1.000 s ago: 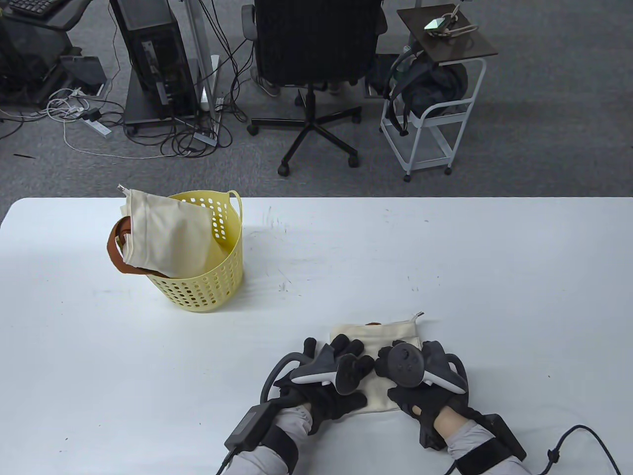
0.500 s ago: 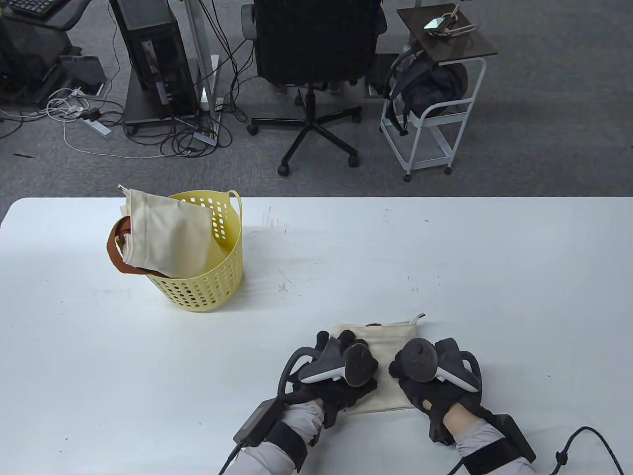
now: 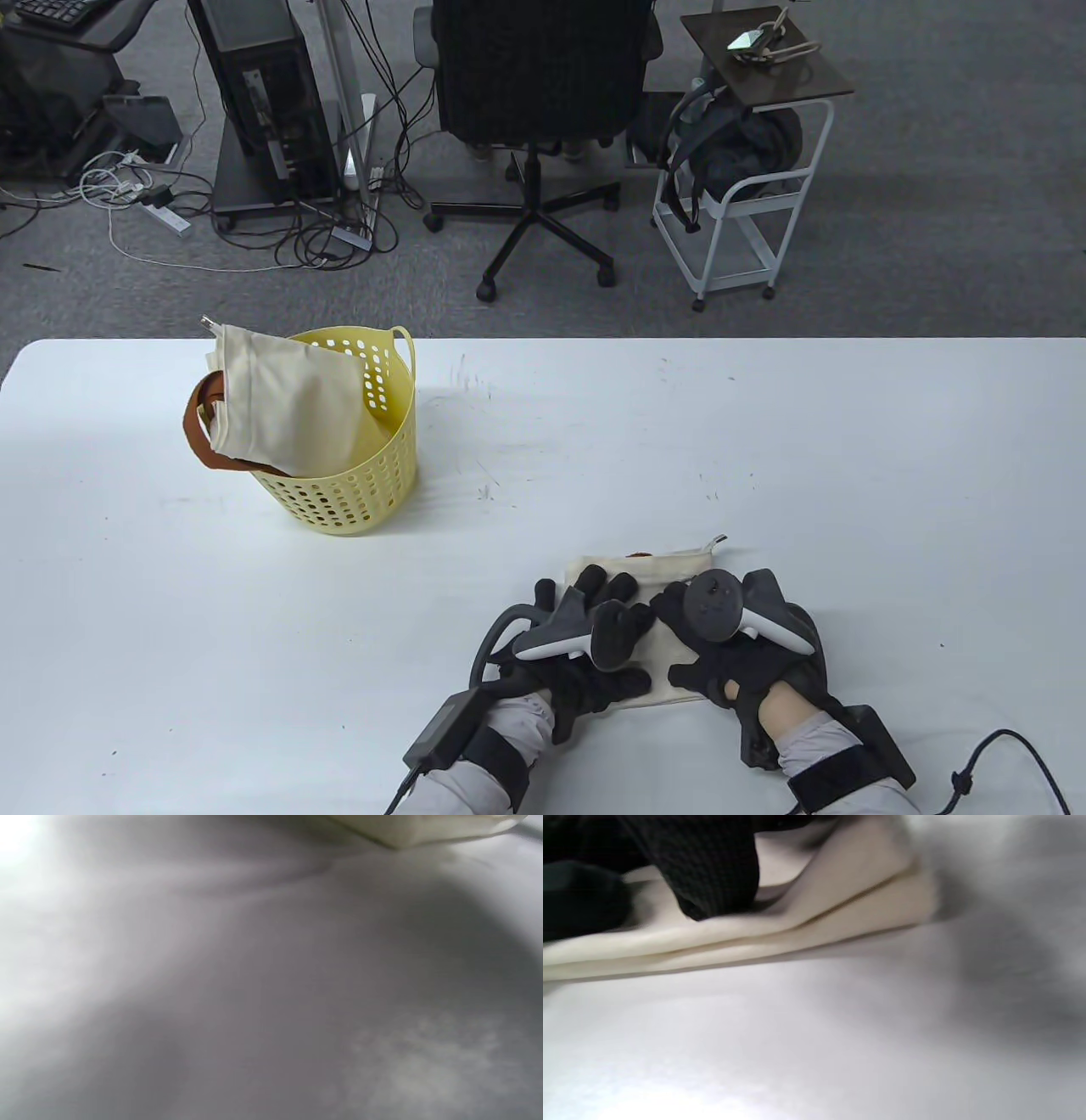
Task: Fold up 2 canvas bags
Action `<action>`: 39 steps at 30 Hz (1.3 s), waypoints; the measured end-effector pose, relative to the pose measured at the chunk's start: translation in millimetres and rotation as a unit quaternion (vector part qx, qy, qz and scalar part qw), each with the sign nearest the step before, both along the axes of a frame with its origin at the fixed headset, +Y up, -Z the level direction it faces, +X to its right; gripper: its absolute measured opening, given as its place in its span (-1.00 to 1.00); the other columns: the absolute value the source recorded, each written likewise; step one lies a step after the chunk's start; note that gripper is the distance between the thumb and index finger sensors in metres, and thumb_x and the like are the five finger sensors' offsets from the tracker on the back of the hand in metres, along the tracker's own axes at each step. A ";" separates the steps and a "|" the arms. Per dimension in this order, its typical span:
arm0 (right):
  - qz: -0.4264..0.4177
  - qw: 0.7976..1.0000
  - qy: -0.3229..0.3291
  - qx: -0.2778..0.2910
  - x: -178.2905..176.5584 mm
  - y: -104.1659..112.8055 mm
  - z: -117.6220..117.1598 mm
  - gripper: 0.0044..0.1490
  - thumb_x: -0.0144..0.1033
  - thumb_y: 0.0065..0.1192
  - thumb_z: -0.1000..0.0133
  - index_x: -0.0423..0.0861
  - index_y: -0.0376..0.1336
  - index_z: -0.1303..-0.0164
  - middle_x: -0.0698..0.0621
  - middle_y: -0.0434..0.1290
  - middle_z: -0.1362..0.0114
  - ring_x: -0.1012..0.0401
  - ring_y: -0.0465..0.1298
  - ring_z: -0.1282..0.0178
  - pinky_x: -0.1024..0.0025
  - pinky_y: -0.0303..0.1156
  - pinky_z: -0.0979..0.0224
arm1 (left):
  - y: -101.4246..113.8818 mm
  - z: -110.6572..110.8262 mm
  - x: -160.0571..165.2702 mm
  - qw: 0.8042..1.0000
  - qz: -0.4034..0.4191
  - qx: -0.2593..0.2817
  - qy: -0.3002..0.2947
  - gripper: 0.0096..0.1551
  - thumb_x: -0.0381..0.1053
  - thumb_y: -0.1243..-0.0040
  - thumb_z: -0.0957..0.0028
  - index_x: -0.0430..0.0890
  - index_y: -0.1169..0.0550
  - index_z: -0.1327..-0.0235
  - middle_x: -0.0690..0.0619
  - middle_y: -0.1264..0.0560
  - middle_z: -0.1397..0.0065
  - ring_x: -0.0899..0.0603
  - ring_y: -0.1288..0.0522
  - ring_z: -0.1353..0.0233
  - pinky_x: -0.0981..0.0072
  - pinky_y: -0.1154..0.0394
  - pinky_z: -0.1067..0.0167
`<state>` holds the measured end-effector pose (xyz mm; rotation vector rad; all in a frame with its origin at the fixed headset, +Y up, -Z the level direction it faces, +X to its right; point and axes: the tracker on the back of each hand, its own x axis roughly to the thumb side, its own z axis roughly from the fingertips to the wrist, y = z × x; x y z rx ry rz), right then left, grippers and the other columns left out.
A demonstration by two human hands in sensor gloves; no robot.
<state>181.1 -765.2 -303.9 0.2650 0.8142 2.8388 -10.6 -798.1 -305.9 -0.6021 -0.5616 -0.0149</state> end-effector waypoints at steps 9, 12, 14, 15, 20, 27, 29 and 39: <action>0.000 0.998 -0.024 -0.057 13.5 -2.1 -0.8 0.02 -0.43 0.27 -0.09 0.25 -0.22 -0.58 0.26 -0.34 -0.66 -0.01 -0.41 -0.65 -0.34 -0.49 -0.50 | 4.3 3.2 -10.9 1.000 -0.014 -0.003 -0.018 -0.01 0.57 0.29 -0.02 0.39 0.39 -0.53 0.34 0.63 -0.56 0.06 0.74 -0.53 -0.39 0.50 -0.48; 0.017 0.998 -0.018 -0.058 9.0 -4.3 -1.1 0.02 -0.51 0.19 -0.09 0.25 -0.26 -0.57 0.26 -0.40 -0.65 -0.01 -0.43 -0.64 -0.35 -0.50 -0.50 | 5.8 6.3 -20.1 0.999 -0.025 -0.003 -0.039 -0.05 0.53 0.33 -0.04 0.39 0.41 -0.51 0.35 0.62 -0.57 0.09 0.72 -0.53 -0.35 0.51 -0.49; 0.027 0.998 -0.015 -0.052 5.3 -5.6 -1.6 0.02 -0.53 0.15 -0.09 0.26 -0.29 -0.56 0.27 -0.42 -0.64 -0.02 -0.46 -0.63 -0.35 -0.50 -0.49 | 1.3 8.2 -22.0 0.999 -0.023 -0.010 -0.041 -0.06 0.54 0.38 -0.03 0.38 0.45 -0.46 0.33 0.66 -0.53 0.07 0.75 -0.50 -0.37 0.52 -0.46; 0.033 0.998 -0.017 -0.045 4.0 -5.3 -1.6 0.02 -0.54 0.14 -0.09 0.26 -0.29 -0.55 0.29 -0.43 -0.64 -0.02 -0.47 -0.63 -0.35 -0.51 -0.50 | -1.3 8.5 -21.2 0.999 -0.024 -0.022 -0.038 -0.05 0.54 0.40 -0.02 0.37 0.50 -0.41 0.32 0.69 -0.49 0.06 0.78 -0.46 -0.38 0.54 -0.44; 0.057 0.988 -0.034 0.137 -3.0 -3.9 5.0 -0.10 -0.59 0.20 -0.09 0.21 -0.06 -0.55 0.19 -0.17 -0.69 -0.05 -0.33 -0.66 -0.35 -0.42 -0.53 | -6.0 8.6 -15.3 0.998 -0.032 -0.060 -0.002 -0.05 0.56 0.51 -0.03 0.31 0.63 -0.28 0.27 0.81 -0.37 0.00 0.88 -0.33 -0.47 0.60 -0.33; 0.081 0.986 0.011 0.149 -25.3 23.5 22.7 -0.19 -0.38 0.25 -0.11 0.10 0.04 -0.59 0.00 -0.05 -0.70 -0.09 -0.25 -0.65 -0.35 -0.31 -0.52 | -4.4 10.5 -10.0 0.996 -0.048 -0.066 0.046 -0.07 0.54 0.54 -0.04 0.29 0.65 -0.24 0.25 0.82 -0.34 -0.01 0.88 -0.32 -0.48 0.61 -0.30; 0.018 0.991 0.025 0.127 -32.9 30.8 31.4 -0.32 -0.34 0.24 -0.11 0.03 0.21 -0.52 -0.14 0.19 -0.63 -0.19 0.02 -0.62 -0.34 -0.10 -0.52 | -5.0 11.2 -9.0 0.995 -0.037 -0.063 0.061 -0.07 0.54 0.53 -0.05 0.29 0.65 -0.25 0.25 0.82 -0.34 -0.01 0.88 -0.32 -0.48 0.62 -0.30; -0.069 0.997 -0.016 0.013 -17.6 9.7 21.8 -0.30 -0.21 0.16 -0.14 0.10 0.11 -0.54 -0.26 0.05 -0.61 -0.30 0.00 -0.55 -0.37 -0.01 -0.49 | 43.9 20.7 -34.0 0.998 -0.047 0.048 0.002 -0.05 0.45 0.11 -0.15 0.25 0.15 -0.70 0.07 0.33 -0.77 -0.11 0.52 -0.64 -0.44 0.45 -0.39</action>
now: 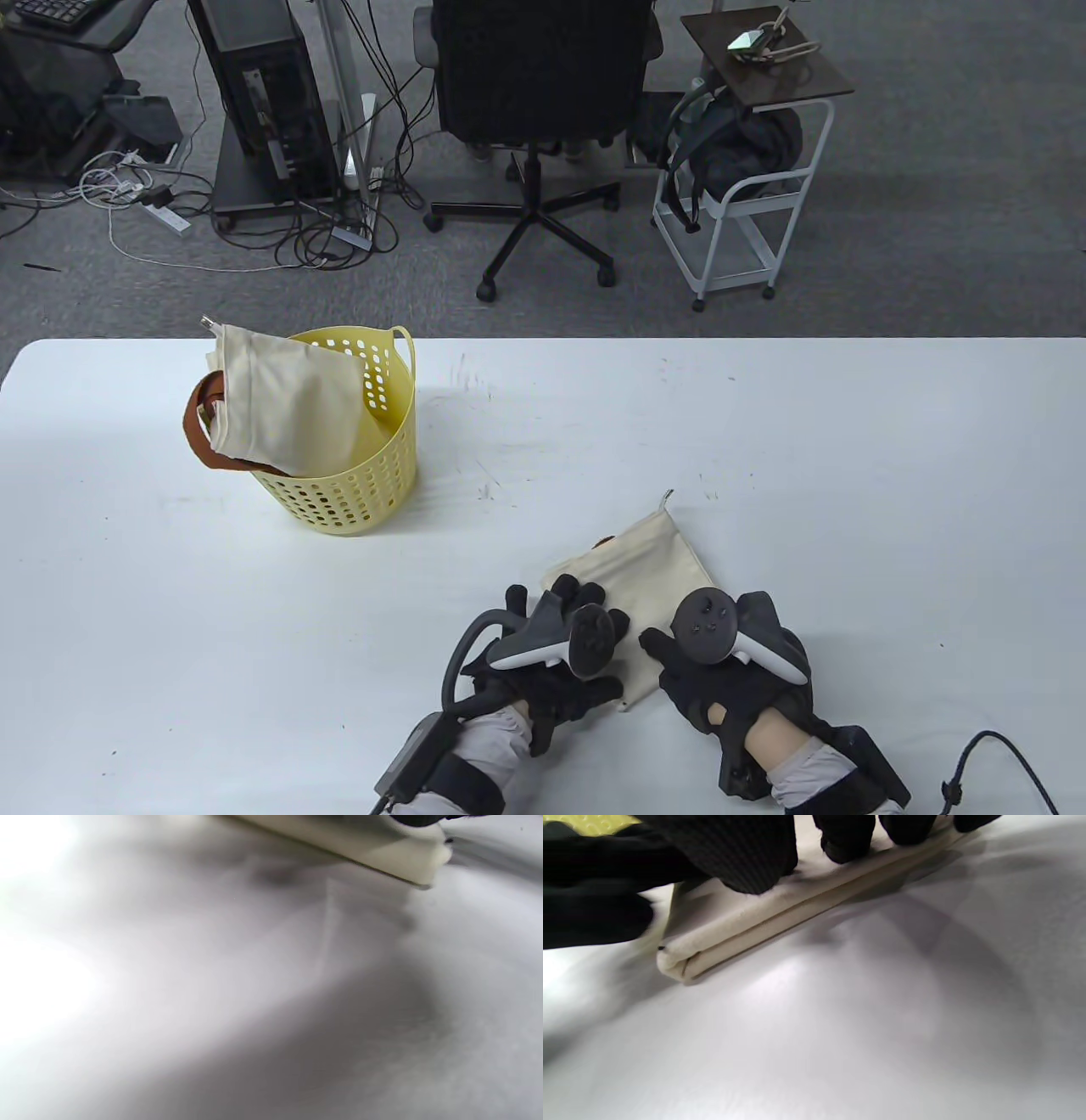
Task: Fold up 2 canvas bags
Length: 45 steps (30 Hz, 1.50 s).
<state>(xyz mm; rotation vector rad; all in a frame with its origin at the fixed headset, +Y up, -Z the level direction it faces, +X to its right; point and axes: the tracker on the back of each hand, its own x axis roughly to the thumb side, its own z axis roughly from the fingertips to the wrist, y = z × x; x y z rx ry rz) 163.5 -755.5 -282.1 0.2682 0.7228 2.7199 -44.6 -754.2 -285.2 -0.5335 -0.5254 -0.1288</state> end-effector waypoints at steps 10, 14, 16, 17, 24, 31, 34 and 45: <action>-0.024 0.988 -0.144 -0.046 58.2 -1.6 -63.6 -0.32 -0.24 0.16 -0.15 0.21 0.10 -0.52 -0.11 0.00 -0.65 -0.23 -0.10 -0.59 -0.40 -0.10 -0.51 | 25.2 30.6 -101.3 0.996 -0.068 -0.022 0.055 -0.13 0.27 -0.36 -0.11 -0.02 -0.39 -0.67 -0.23 -0.35 -0.68 -0.40 -0.29 -0.62 -0.47 -0.04 -0.48; -0.029 0.977 -0.211 -0.032 87.6 -5.6 -92.4 -0.30 -0.24 0.16 -0.15 0.23 0.07 -0.52 -0.08 -0.04 -0.66 -0.20 -0.14 -0.61 -0.41 -0.13 -0.51 | 9.0 41.0 -107.1 0.994 -0.101 -0.003 0.030 0.09 0.25 -0.49 0.00 -0.11 -0.26 -0.71 -0.31 -0.28 -0.66 -0.41 -0.37 -0.55 -0.45 -0.12 -0.48; -0.024 0.971 -0.236 -0.023 100.3 -7.2 -104.2 -0.30 -0.23 0.15 -0.14 0.23 0.06 -0.52 -0.06 -0.04 -0.66 -0.19 -0.15 -0.61 -0.41 -0.13 -0.51 | 5.3 44.6 -99.3 0.991 -0.133 0.012 0.008 0.14 0.25 -0.51 0.03 -0.12 -0.21 -0.71 -0.35 -0.28 -0.62 -0.42 -0.39 -0.53 -0.45 -0.13 -0.48; -0.021 0.969 -0.247 -0.017 105.6 -7.8 -109.2 -0.30 -0.23 0.15 -0.14 0.24 0.05 -0.52 -0.06 -0.04 -0.66 -0.19 -0.15 -0.60 -0.41 -0.13 -0.51 | 4.3 45.6 -94.9 0.989 -0.143 0.027 -0.007 0.17 0.26 -0.50 0.05 -0.15 -0.20 -0.70 -0.37 -0.31 -0.59 -0.43 -0.42 -0.50 -0.45 -0.14 -0.48; 0.002 0.950 -0.312 0.028 139.7 -15.4 -137.3 -0.30 -0.24 0.09 -0.13 0.27 0.00 -0.50 -0.01 -0.05 -0.65 -0.14 -0.13 -0.59 -0.41 -0.12 -0.51 | 4.6 41.0 -89.0 0.988 -0.148 0.027 -0.012 0.21 0.27 -0.55 0.13 -0.16 -0.22 -0.68 -0.41 -0.38 -0.52 -0.44 -0.49 -0.42 -0.47 -0.16 -0.46; -0.036 0.955 -0.293 0.010 156.2 -15.5 -135.8 -0.24 -0.23 0.00 -0.14 0.24 -0.16 -0.52 0.03 -0.10 -0.66 -0.10 -0.14 -0.59 -0.33 -0.14 -0.54 | 5.3 41.5 -89.9 0.989 -0.147 0.025 0.009 0.20 0.27 -0.55 0.13 -0.13 -0.22 -0.68 -0.38 -0.36 -0.53 -0.42 -0.47 -0.44 -0.47 -0.15 -0.47; -0.108 0.942 -0.313 0.054 151.1 -7.4 -116.6 -0.19 -0.23 -0.02 -0.19 0.18 -0.26 -0.56 -0.04 -0.35 -0.67 -0.09 -0.44 -0.59 -0.33 -0.42 -0.51 | 6.0 42.0 -90.7 0.988 -0.149 0.025 0.011 0.20 0.28 -0.53 0.12 -0.11 -0.20 -0.69 -0.36 -0.34 -0.55 -0.41 -0.46 -0.46 -0.46 -0.15 -0.48; -0.326 0.889 -0.213 0.240 105.0 63.8 -27.6 -0.24 -0.16 0.10 -0.14 -0.03 0.06 -0.58 -0.23 0.14 -0.62 -0.23 0.04 -0.60 -0.39 -0.04 -0.48 | 56.3 17.4 -135.9 0.984 0.031 0.062 0.164 0.08 0.20 -0.34 -0.11 -0.03 -0.02 -0.73 -0.22 -0.06 -0.76 -0.39 -0.09 -0.68 -0.43 -0.08 -0.49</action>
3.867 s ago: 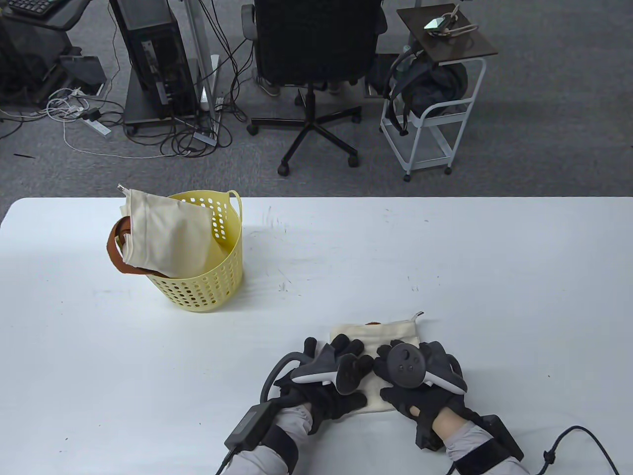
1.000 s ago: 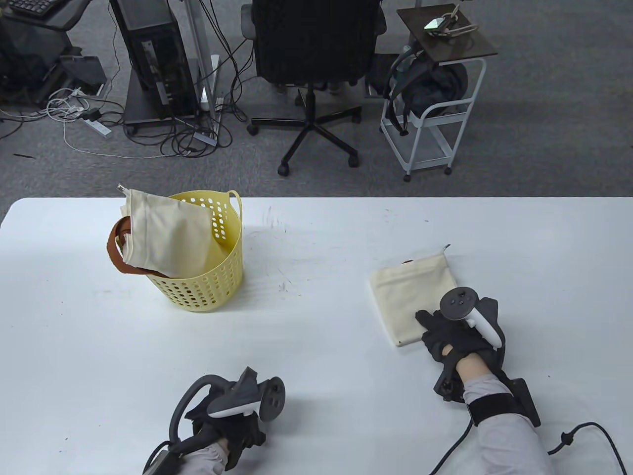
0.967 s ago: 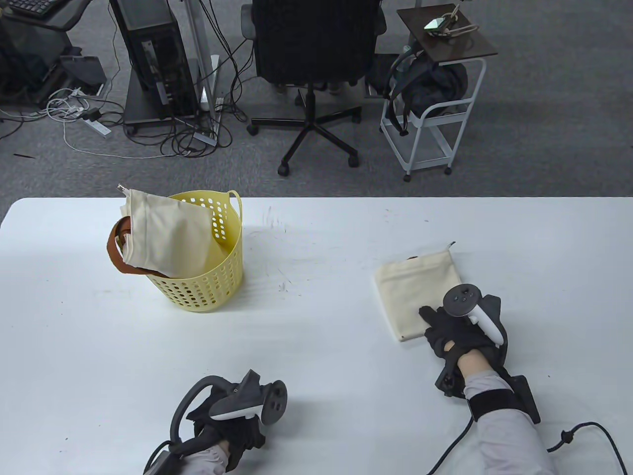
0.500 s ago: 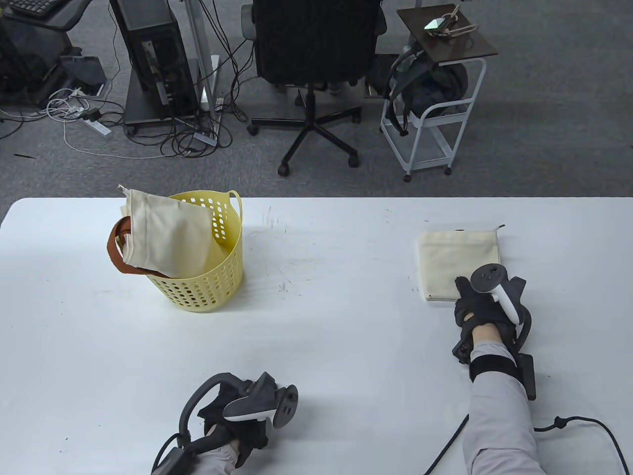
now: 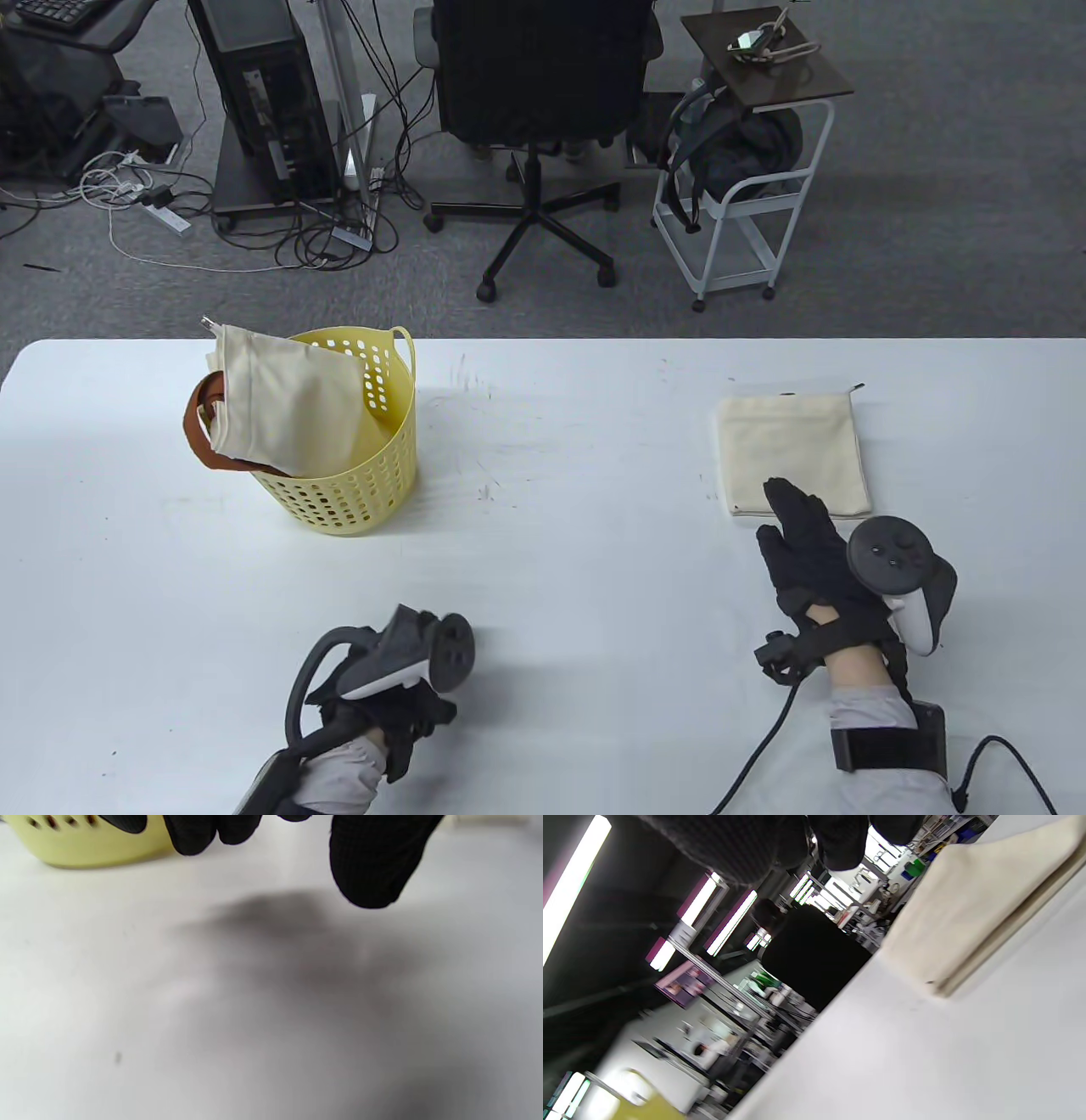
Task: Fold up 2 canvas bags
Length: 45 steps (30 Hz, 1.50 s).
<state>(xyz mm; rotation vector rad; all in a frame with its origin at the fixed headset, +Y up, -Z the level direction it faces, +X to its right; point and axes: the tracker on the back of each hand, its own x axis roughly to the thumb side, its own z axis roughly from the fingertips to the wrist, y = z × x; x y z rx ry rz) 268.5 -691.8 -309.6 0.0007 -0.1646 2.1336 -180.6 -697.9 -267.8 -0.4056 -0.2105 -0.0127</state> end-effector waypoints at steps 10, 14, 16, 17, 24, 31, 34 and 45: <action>-0.078 0.997 -0.009 0.000 12.5 -26.9 7.6 -0.24 -0.16 0.14 -0.15 -0.18 0.13 -0.54 -0.31 0.23 -0.55 -0.28 0.10 -0.55 -0.40 -0.01 -0.45 | 92.5 -9.5 -95.9 0.884 0.271 0.243 0.293 0.07 0.19 -0.14 -0.27 -0.21 0.15 -0.71 -0.39 -0.04 -0.69 -0.46 -0.21 -0.58 -0.40 -0.17 -0.42; -0.065 0.998 0.002 0.003 7.5 -25.8 7.1 -0.24 -0.15 0.14 -0.14 -0.18 0.15 -0.53 -0.30 0.26 -0.54 -0.27 0.13 -0.54 -0.39 0.02 -0.44 | 105.1 -31.0 -122.1 0.842 0.302 0.221 0.389 0.10 0.19 -0.12 -0.30 -0.25 0.21 -0.70 -0.36 -0.13 -0.64 -0.38 -0.37 -0.49 -0.34 -0.25 -0.40; -0.057 0.998 0.010 0.001 5.1 -25.8 6.3 -0.25 -0.15 0.14 -0.14 -0.19 0.16 -0.52 -0.30 0.28 -0.53 -0.27 0.15 -0.53 -0.38 0.04 -0.44 | 108.7 -47.0 -127.3 0.828 0.307 0.210 0.419 0.07 0.19 -0.11 -0.31 -0.22 0.19 -0.71 -0.31 -0.22 -0.61 -0.32 -0.44 -0.43 -0.30 -0.30 -0.39; -0.055 0.998 0.013 0.000 4.7 -25.3 6.0 -0.25 -0.15 0.14 -0.14 -0.19 0.17 -0.52 -0.30 0.28 -0.52 -0.26 0.16 -0.53 -0.38 0.04 -0.44 | 109.2 -51.8 -128.2 0.826 0.303 0.202 0.431 0.07 0.20 -0.10 -0.32 -0.21 0.19 -0.72 -0.28 -0.24 -0.61 -0.30 -0.47 -0.42 -0.28 -0.32 -0.39; -0.071 0.997 0.014 0.008 5.2 -20.9 5.5 -0.25 -0.15 0.15 -0.14 -0.20 0.18 -0.52 -0.31 0.30 -0.51 -0.27 0.18 -0.52 -0.39 0.03 -0.43 | 110.2 -73.9 -121.4 0.823 0.246 0.226 0.459 -0.14 0.14 -0.12 -0.36 -0.14 0.05 -0.62 -0.11 -0.40 -0.47 -0.16 -0.58 -0.29 -0.16 -0.42 -0.35; -0.071 0.997 0.027 0.009 0.1 -19.7 4.7 -0.26 -0.15 0.15 -0.14 -0.21 0.19 -0.51 -0.31 0.31 -0.50 -0.27 0.19 -0.51 -0.39 0.04 -0.43 | 120.5 -65.1 -113.9 0.811 0.300 0.268 0.424 -0.33 0.05 -0.28 -0.34 -0.01 -0.17 -0.52 0.04 -0.43 -0.48 -0.11 -0.59 -0.34 -0.11 -0.42 -0.42; -0.072 0.997 0.030 0.012 -0.9 -18.2 6.1 -0.26 -0.15 0.15 -0.14 -0.21 0.19 -0.51 -0.31 0.31 -0.50 -0.27 0.19 -0.51 -0.39 0.04 -0.43 | 134.3 -58.6 -108.0 0.814 0.323 0.306 0.373 -0.40 0.04 -0.27 -0.36 0.10 -0.18 -0.49 0.12 -0.40 -0.51 -0.08 -0.55 -0.39 -0.09 -0.39 -0.47; -0.075 0.996 0.041 0.014 -6.1 -17.5 6.7 -0.26 -0.15 0.15 -0.14 -0.21 0.19 -0.51 -0.31 0.32 -0.50 -0.27 0.20 -0.50 -0.40 0.04 -0.43 | 231.1 12.2 -94.2 0.774 0.371 0.472 0.202 -0.44 -0.01 -0.24 -0.38 0.19 -0.19 -0.49 0.19 -0.35 -0.54 -0.08 -0.50 -0.43 -0.09 -0.32 -0.53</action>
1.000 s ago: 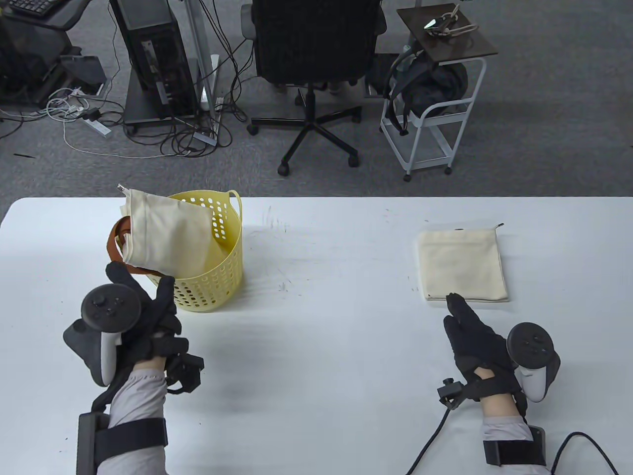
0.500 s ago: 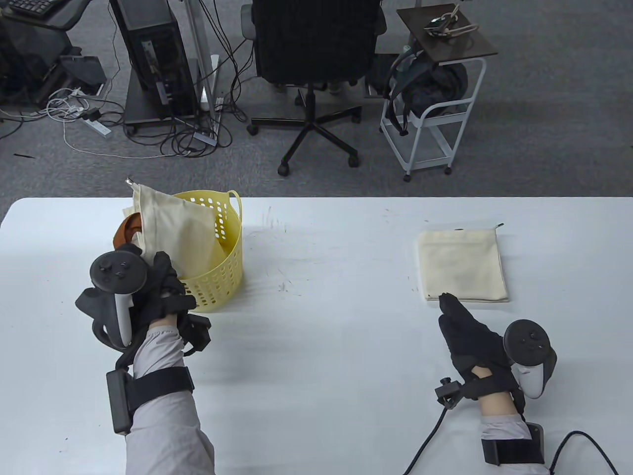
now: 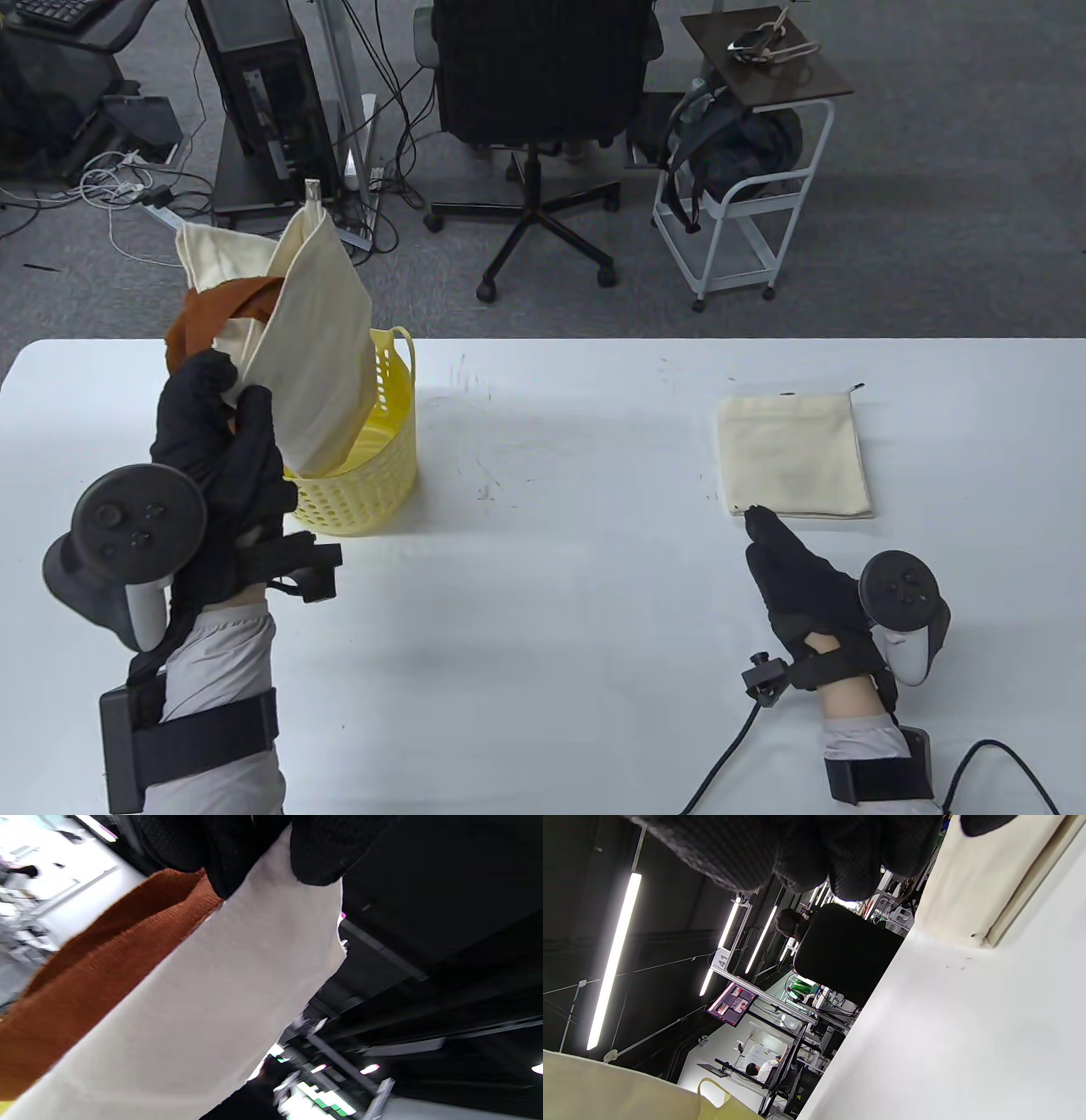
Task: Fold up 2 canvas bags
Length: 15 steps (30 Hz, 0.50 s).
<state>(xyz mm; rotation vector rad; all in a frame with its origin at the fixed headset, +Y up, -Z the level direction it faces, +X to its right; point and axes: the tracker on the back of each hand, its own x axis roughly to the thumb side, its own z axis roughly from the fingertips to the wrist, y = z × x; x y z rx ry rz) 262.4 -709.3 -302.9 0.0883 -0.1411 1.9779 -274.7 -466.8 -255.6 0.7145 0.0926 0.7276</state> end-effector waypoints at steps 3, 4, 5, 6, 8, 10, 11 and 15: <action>-0.002 1.000 0.010 0.004 -5.9 1.3 0.7 -0.26 -0.15 0.16 -0.14 -0.21 0.19 -0.51 -0.31 0.32 -0.50 -0.27 0.21 -0.50 -0.39 0.04 -0.43 | 20.0 24.0 8.8 0.997 0.004 0.056 -0.050 -0.43 -0.02 -0.23 -0.37 0.20 -0.19 -0.48 0.19 -0.34 -0.54 -0.09 -0.48 -0.43 -0.10 -0.30 -0.54; -0.002 1.000 0.017 0.004 -9.1 1.8 1.3 -0.26 -0.15 0.16 -0.14 -0.21 0.19 -0.51 -0.31 0.32 -0.50 -0.27 0.21 -0.50 -0.39 0.05 -0.43 | 25.1 30.1 12.9 0.995 0.004 0.068 -0.069 -0.44 -0.02 -0.23 -0.37 0.20 -0.19 -0.48 0.19 -0.34 -0.54 -0.09 -0.48 -0.43 -0.10 -0.30 -0.54; -0.001 1.000 0.022 0.004 -11.8 2.3 1.8 -0.25 -0.14 0.17 -0.14 -0.21 0.19 -0.51 -0.31 0.32 -0.50 -0.27 0.21 -0.50 -0.39 0.05 -0.43 | 27.6 33.3 16.4 0.994 0.006 0.074 -0.084 -0.44 -0.03 -0.24 -0.37 0.20 -0.20 -0.48 0.19 -0.34 -0.54 -0.09 -0.48 -0.43 -0.10 -0.31 -0.54; 0.001 1.000 0.030 0.004 -15.1 2.6 2.4 -0.24 -0.12 0.18 -0.14 -0.21 0.19 -0.51 -0.31 0.31 -0.50 -0.27 0.21 -0.50 -0.40 0.05 -0.43 | 28.9 35.0 20.9 0.992 0.009 0.078 -0.102 -0.44 -0.03 -0.25 -0.36 0.19 -0.20 -0.48 0.19 -0.35 -0.53 -0.09 -0.49 -0.42 -0.11 -0.31 -0.53; 0.003 0.999 0.049 0.003 -23.8 2.7 3.6 -0.21 -0.08 0.21 -0.13 -0.20 0.17 -0.52 -0.32 0.30 -0.51 -0.28 0.20 -0.50 -0.40 0.04 -0.43 | 27.0 34.5 32.3 0.987 0.012 0.083 -0.138 -0.44 -0.03 -0.28 -0.33 0.16 -0.24 -0.47 0.16 -0.38 -0.51 -0.11 -0.52 -0.39 -0.12 -0.34 -0.50; 0.008 0.997 0.075 -0.003 -33.2 2.8 5.6 -0.17 -0.05 0.22 -0.13 -0.20 0.14 -0.54 -0.32 0.27 -0.53 -0.28 0.18 -0.51 -0.40 0.03 -0.43 | 19.8 29.2 49.2 0.981 0.010 0.079 -0.175 -0.44 -0.05 -0.31 -0.31 0.13 -0.28 -0.46 0.12 -0.41 -0.48 -0.13 -0.54 -0.35 -0.14 -0.36 -0.46; 0.009 0.997 0.080 -0.002 -36.2 3.2 6.8 -0.14 -0.03 0.24 -0.12 -0.20 0.13 -0.55 -0.32 0.25 -0.54 -0.28 0.17 -0.52 -0.41 0.03 -0.43 | 16.8 26.7 55.3 0.979 0.008 0.076 -0.187 -0.45 -0.06 -0.32 -0.29 0.11 -0.29 -0.45 0.11 -0.43 -0.47 -0.14 -0.56 -0.33 -0.15 -0.37 -0.45; 0.028 0.995 0.094 0.002 -47.2 7.0 14.7 0.04 0.09 0.29 -0.08 -0.17 -0.04 -0.62 -0.31 0.09 -0.63 -0.30 0.04 -0.57 -0.42 -0.03 -0.45 | -10.2 8.7 93.3 0.963 0.000 0.028 -0.267 -0.45 -0.08 -0.34 -0.26 0.09 -0.33 -0.44 0.08 -0.46 -0.44 -0.16 -0.57 -0.30 -0.18 -0.38 -0.42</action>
